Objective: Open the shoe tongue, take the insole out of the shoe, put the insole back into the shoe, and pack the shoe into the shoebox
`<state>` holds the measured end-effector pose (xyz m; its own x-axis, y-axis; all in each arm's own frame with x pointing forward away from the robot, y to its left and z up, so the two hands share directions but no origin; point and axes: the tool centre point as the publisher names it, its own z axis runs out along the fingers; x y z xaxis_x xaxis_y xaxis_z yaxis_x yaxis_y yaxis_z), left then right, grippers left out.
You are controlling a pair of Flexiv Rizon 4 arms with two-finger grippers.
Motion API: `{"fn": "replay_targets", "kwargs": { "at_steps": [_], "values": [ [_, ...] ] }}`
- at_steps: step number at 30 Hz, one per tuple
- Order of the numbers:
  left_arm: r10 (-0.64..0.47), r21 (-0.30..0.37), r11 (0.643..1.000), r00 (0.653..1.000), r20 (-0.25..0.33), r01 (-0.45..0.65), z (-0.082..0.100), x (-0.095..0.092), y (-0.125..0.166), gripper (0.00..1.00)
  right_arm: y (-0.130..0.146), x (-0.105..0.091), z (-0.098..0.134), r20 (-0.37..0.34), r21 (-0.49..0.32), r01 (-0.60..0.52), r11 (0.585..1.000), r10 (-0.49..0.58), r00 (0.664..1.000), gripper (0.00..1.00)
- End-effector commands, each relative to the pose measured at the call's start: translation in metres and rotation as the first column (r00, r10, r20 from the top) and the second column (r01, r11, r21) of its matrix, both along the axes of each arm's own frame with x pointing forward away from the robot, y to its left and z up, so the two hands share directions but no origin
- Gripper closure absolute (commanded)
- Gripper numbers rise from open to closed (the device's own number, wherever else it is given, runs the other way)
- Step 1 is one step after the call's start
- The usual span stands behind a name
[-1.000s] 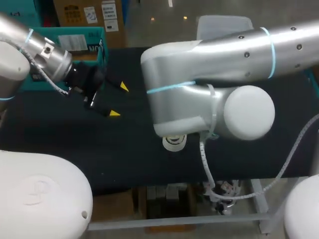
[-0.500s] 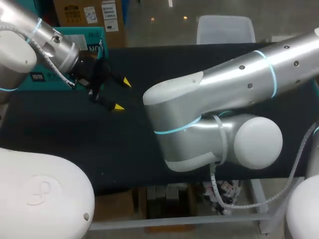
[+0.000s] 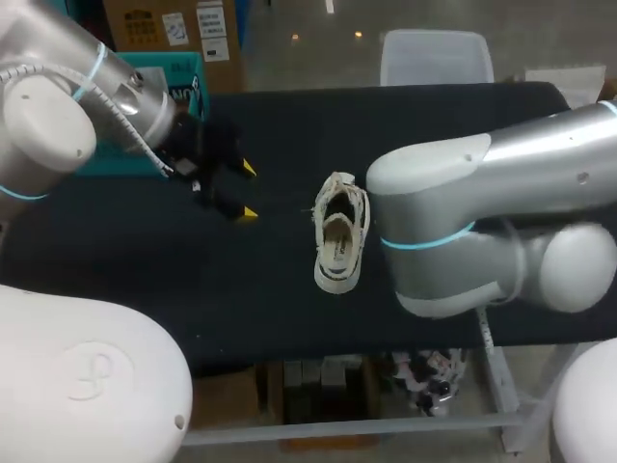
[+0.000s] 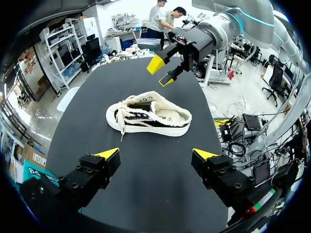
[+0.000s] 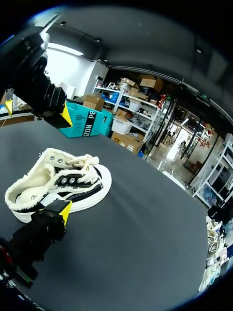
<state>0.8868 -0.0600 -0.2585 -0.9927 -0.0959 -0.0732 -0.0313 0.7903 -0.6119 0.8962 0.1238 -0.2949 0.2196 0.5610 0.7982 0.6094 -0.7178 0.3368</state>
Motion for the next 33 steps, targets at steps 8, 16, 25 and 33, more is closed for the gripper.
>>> {"fn": "replay_targets", "kwargs": {
  "at_steps": [8,16,25,33],
  "values": [
    [0.187,0.070,0.981,0.975,-0.121,-0.179,-0.008,-0.008,-0.013,0.00,-0.044,0.027,0.012,-0.155,0.084,-0.384,0.920,0.392,0.907,0.00],
    [0.301,0.084,0.953,0.939,-0.167,-0.291,-0.022,-0.011,-0.027,0.00,-0.062,0.040,0.012,-0.217,0.005,-0.456,0.890,0.446,0.868,0.00],
    [0.410,0.101,0.912,0.893,-0.186,-0.398,-0.033,-0.017,-0.039,0.00,-0.081,0.049,0.008,-0.274,-0.035,-0.577,0.816,0.547,0.791,0.00],
    [0.420,0.117,0.907,0.884,-0.206,-0.404,-0.040,-0.020,-0.049,0.00,-0.091,0.050,0.002,-0.320,-0.120,-0.638,0.761,0.578,0.750,0.00]
  ]
}}
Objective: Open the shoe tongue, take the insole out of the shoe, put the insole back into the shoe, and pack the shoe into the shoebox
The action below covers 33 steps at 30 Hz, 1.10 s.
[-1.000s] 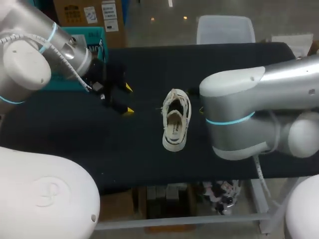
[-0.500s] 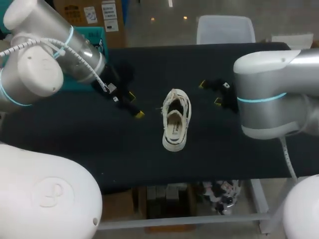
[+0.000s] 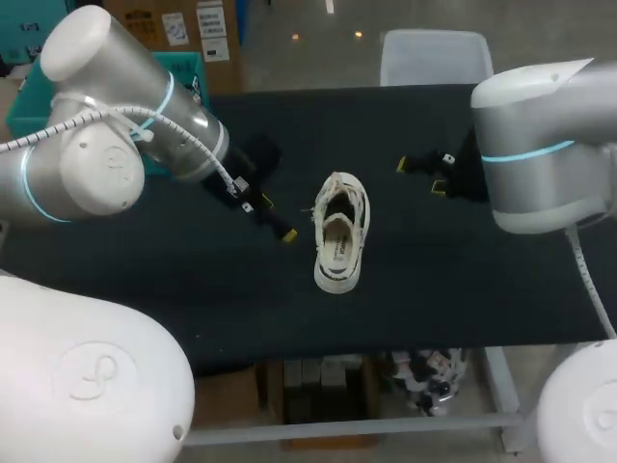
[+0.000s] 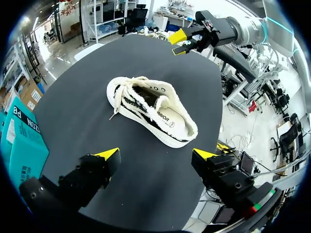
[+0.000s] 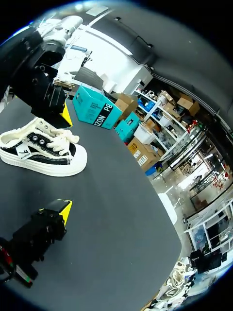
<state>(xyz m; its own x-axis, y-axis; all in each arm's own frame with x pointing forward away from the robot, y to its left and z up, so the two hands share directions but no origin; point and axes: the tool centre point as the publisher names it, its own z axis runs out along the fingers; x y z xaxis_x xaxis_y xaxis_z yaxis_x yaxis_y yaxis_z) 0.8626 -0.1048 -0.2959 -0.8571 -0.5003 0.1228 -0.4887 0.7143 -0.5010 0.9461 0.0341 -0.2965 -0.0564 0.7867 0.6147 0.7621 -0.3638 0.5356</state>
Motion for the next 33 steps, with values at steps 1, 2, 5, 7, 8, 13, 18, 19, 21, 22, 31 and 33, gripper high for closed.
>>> {"fn": "replay_targets", "kwargs": {
  "at_steps": [1,2,5,7,8,13,18,19,21,22,31,33],
  "values": [
    [0.002,0.006,1.000,1.000,-0.003,-0.002,-0.003,0.004,-0.004,0.00,-0.001,0.001,0.004,-0.368,0.026,-0.286,0.958,0.275,0.888,0.00],
    [0.002,0.006,1.000,1.000,-0.003,-0.002,-0.003,0.004,-0.004,0.00,-0.001,0.001,0.004,-0.368,0.026,-0.286,0.958,0.275,0.888,0.00],
    [0.002,0.006,1.000,1.000,-0.003,-0.002,-0.003,0.004,-0.004,0.00,-0.001,0.001,0.004,-0.368,0.026,-0.286,0.958,0.275,0.888,0.00],
    [0.002,0.006,1.000,1.000,-0.003,-0.002,-0.003,0.004,-0.004,0.00,-0.001,0.001,0.004,-0.368,0.026,-0.286,0.958,0.275,0.888,0.00],
    [0.002,0.006,1.000,1.000,-0.003,-0.002,-0.003,0.004,-0.004,0.00,-0.001,0.001,0.004,-0.368,0.026,-0.286,0.958,0.275,0.888,0.00],
    [0.070,-0.008,0.997,0.996,-0.060,-0.071,-0.003,0.007,-0.012,0.00,-0.010,0.014,-0.004,-0.404,0.052,-0.405,0.913,0.390,0.828,0.00],
    [0.249,0.005,0.968,0.956,-0.155,-0.251,-0.007,0.012,-0.025,0.00,-0.031,0.026,-0.002,-0.427,0.042,-0.532,0.846,0.496,0.756,0.00],
    [0.275,0.005,0.960,0.945,-0.177,-0.278,-0.009,0.014,-0.026,0.00,-0.034,0.028,-0.002,-0.422,0.054,-0.541,0.839,0.510,0.750,0.00],
    [0.300,0.030,0.954,0.940,-0.162,-0.299,-0.013,0.012,-0.029,0.00,-0.040,0.032,-0.004,-0.424,0.053,-0.597,0.800,0.559,0.712,0.00],
    [0.313,0.034,0.949,0.934,-0.172,-0.312,-0.014,0.012,-0.030,0.00,-0.043,0.034,-0.005,-0.425,0.056,-0.588,0.807,0.552,0.717,0.00],
    [0.391,0.107,0.920,0.901,-0.189,-0.377,-0.022,0.006,-0.049,0.00,-0.053,0.046,-0.004,-0.469,-0.050,-0.712,0.701,0.613,0.636,0.00],
    [0.400,0.127,0.915,0.899,-0.179,-0.383,-0.024,0.005,-0.052,0.00,-0.053,0.046,-0.004,-0.475,-0.063,-0.714,0.697,0.609,0.635,0.00]
  ]
}}
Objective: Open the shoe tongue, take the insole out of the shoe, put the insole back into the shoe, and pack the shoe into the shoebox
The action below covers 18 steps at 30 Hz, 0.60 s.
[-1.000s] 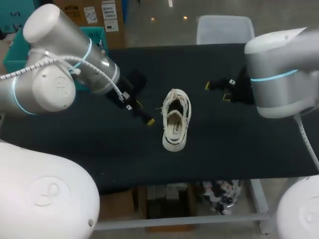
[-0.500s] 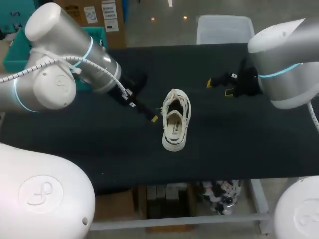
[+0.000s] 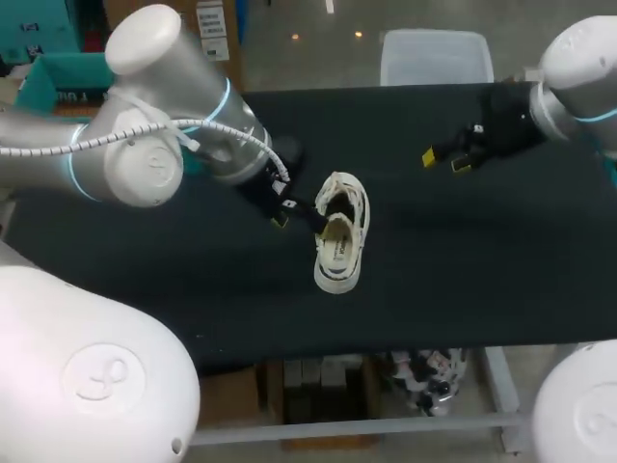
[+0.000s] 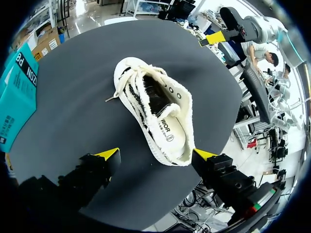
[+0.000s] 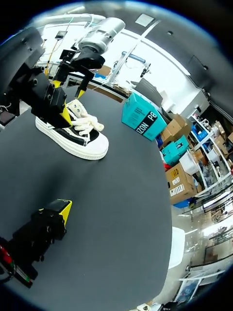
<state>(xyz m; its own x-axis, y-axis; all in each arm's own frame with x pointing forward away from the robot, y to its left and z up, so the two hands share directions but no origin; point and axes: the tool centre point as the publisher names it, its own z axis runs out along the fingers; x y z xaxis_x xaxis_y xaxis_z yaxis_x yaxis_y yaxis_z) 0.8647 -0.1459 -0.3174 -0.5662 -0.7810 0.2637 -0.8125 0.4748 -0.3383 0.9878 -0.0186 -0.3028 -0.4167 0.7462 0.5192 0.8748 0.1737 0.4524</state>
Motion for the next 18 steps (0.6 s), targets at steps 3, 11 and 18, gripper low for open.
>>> {"fn": "replay_targets", "kwargs": {
  "at_steps": [3,11,18],
  "values": [
    [0.021,0.090,0.996,1.000,0.002,-0.021,-0.008,0.003,-0.015,0.00,0.002,0.002,0.004,-0.290,-0.181,-0.231,0.956,0.173,0.941,0.00],
    [0.057,0.135,0.989,0.998,0.013,-0.058,-0.026,0.008,-0.018,0.19,0.004,-0.016,0.003,-0.160,-0.224,-0.176,0.958,0.142,0.977,0.00],
    [0.079,0.143,0.987,0.997,0.006,-0.079,-0.040,0.017,-0.025,0.26,-0.005,-0.025,0.000,-0.071,-0.190,-0.249,0.950,0.240,0.968,0.00]
  ]
}}
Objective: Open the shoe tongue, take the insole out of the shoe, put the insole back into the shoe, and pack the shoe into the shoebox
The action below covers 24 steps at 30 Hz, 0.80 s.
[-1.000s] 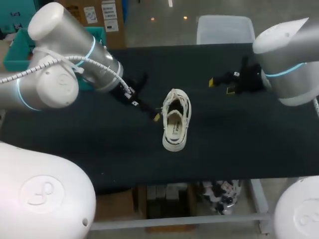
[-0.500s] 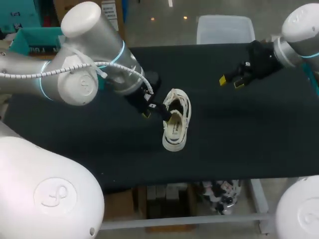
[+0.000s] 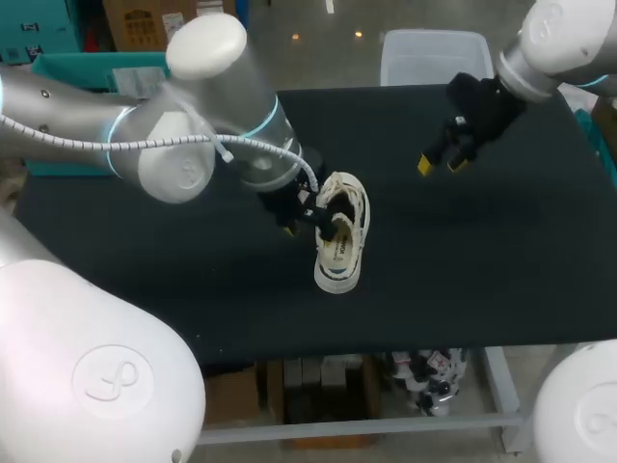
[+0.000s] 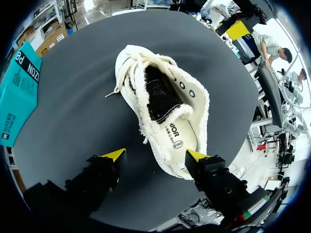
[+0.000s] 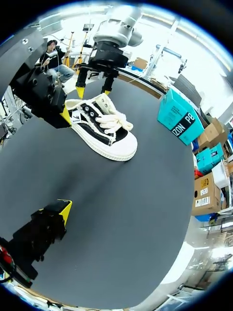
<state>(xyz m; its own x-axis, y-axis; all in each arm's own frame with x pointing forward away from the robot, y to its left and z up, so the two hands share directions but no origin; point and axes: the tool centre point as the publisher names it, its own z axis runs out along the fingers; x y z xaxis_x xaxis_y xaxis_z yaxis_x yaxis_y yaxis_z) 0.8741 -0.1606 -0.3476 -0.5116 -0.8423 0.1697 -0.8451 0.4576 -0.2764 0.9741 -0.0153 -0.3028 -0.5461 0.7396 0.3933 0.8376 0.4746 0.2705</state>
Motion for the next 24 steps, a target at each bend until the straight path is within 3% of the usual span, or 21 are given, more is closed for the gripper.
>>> {"fn": "replay_targets", "kwargs": {
  "at_steps": [1,3,5,12,16,17,20,24],
  "values": [
    [0.028,0.037,0.999,0.999,0.019,-0.029,-0.011,0.009,-0.011,0.32,-0.010,-0.012,0.000,0.080,0.052,-0.036,0.998,0.032,0.996,0.00],
    [0.041,0.038,0.998,0.999,0.026,-0.042,-0.013,0.013,-0.012,0.37,-0.011,-0.013,0.001,0.102,0.052,-0.074,0.996,0.069,0.992,0.00],
    [0.063,0.046,0.997,0.997,0.044,-0.066,-0.015,0.017,-0.012,0.53,-0.011,-0.014,0.000,0.121,0.023,-0.112,0.993,0.108,0.987,0.00],
    [0.094,0.033,0.995,0.994,0.052,-0.096,-0.019,0.028,-0.015,0.55,-0.005,-0.015,0.001,0.160,-0.079,-0.174,0.982,0.185,0.970,0.00],
    [0.114,0.065,0.991,0.991,0.075,-0.119,-0.022,0.034,-0.017,0.56,-0.006,-0.021,0.000,0.179,-0.119,-0.228,0.966,0.247,0.952,0.00],
    [0.117,0.062,0.991,0.990,0.073,-0.122,-0.023,0.036,-0.016,0.62,-0.007,-0.022,0.000,0.175,-0.127,-0.242,0.962,0.262,0.949,0.00],
    [0.127,0.063,0.989,0.988,0.085,-0.132,-0.023,0.039,-0.017,1.00,-0.008,-0.023,-0.001,0.166,-0.142,-0.260,0.955,0.282,0.945,0.00],
    [0.139,0.053,0.988,0.986,0.097,-0.144,-0.022,0.042,-0.018,1.00,-0.008,-0.023,-0.001,0.166,-0.142,-0.260,0.955,0.282,0.945,0.00]
  ]
}}
